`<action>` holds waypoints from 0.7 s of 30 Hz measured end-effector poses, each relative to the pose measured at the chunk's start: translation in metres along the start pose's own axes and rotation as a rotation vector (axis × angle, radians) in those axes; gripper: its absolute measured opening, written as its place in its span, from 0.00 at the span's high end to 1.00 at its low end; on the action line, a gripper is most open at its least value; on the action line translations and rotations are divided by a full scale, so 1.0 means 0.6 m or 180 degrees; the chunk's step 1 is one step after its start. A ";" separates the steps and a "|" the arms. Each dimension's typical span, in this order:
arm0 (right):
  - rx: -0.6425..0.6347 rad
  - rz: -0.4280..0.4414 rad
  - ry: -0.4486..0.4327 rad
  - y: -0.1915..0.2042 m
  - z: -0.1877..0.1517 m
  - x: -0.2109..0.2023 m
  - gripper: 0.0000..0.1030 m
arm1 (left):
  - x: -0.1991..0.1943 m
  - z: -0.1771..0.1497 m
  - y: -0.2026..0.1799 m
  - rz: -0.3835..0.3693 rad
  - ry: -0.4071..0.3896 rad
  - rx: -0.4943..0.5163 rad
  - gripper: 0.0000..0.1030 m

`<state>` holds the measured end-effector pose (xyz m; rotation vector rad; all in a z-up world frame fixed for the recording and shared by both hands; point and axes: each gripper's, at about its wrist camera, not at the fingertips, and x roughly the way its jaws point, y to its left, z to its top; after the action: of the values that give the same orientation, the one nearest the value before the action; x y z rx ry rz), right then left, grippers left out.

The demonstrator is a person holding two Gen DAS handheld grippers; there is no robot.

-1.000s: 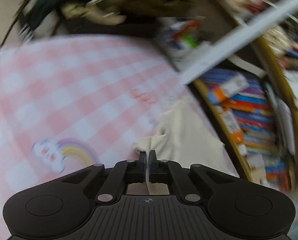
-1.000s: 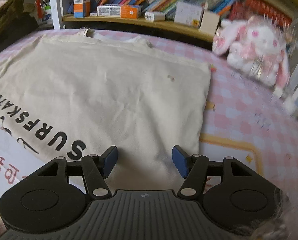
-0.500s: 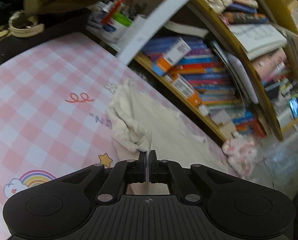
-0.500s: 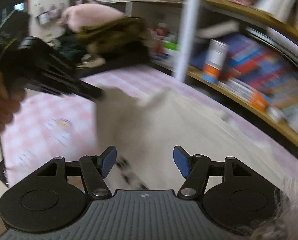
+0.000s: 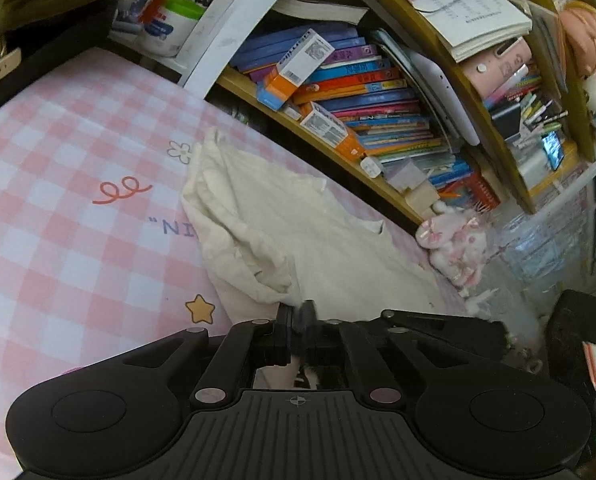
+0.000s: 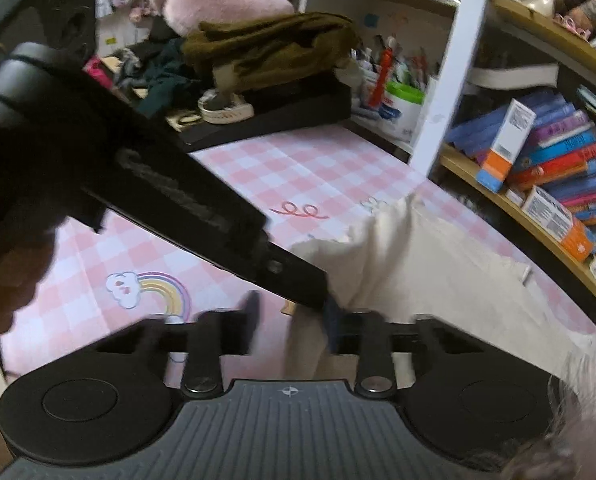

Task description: Fold clothes

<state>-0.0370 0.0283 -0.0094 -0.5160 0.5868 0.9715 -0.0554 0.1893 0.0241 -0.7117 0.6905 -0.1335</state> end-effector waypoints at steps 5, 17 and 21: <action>0.0492 -0.0299 -0.0013 -0.039 -0.002 -0.005 0.97 | -0.021 0.008 0.047 -0.0139 -0.0002 -0.0288 0.42; 0.0788 -0.0289 -0.0109 -0.032 0.012 -0.037 0.97 | 0.060 -0.004 0.177 -0.0862 0.0188 -0.1916 0.20; 0.0619 -0.0007 0.0100 0.001 0.013 -0.015 0.95 | 0.087 -0.008 0.184 -0.1067 0.0263 -0.2031 0.19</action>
<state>-0.0397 0.0282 0.0020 -0.3591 0.7009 0.8948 -0.0304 0.2528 -0.0773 -1.4414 0.6909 -0.2555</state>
